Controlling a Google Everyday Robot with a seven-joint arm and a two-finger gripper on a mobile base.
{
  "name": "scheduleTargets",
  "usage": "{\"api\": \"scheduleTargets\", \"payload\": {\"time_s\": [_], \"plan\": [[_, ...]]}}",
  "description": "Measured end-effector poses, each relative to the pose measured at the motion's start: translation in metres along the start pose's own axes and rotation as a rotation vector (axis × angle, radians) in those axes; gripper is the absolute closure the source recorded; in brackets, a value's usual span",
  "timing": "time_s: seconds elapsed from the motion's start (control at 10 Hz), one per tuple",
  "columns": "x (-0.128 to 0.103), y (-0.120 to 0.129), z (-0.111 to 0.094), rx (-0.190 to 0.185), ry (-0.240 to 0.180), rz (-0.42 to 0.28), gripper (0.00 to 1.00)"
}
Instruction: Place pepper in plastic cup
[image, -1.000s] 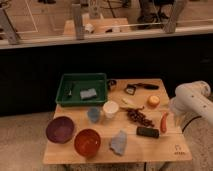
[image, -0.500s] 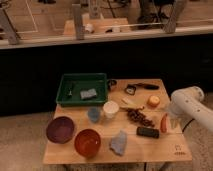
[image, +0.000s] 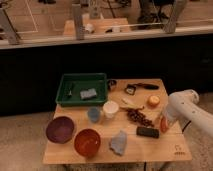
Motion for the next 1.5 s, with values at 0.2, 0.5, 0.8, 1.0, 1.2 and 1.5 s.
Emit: {"api": "scheduleTargets", "payload": {"time_s": [0.2,0.5,0.8,1.0,1.2,1.5], "plan": [[-0.005,-0.003,-0.006,0.012,-0.010,-0.017,0.80],[-0.012,-0.005,-0.033,0.059,-0.002,-0.029,1.00],[-0.021,-0.014,-0.091,0.153,0.059,-0.029,1.00],[-0.035,-0.025,-0.133,0.220,0.083,-0.053,1.00],[-0.070,-0.046,-0.164,0.289,0.093,-0.133,1.00],[-0.117,-0.068,-0.185,0.340,0.071,-0.252,1.00]]}}
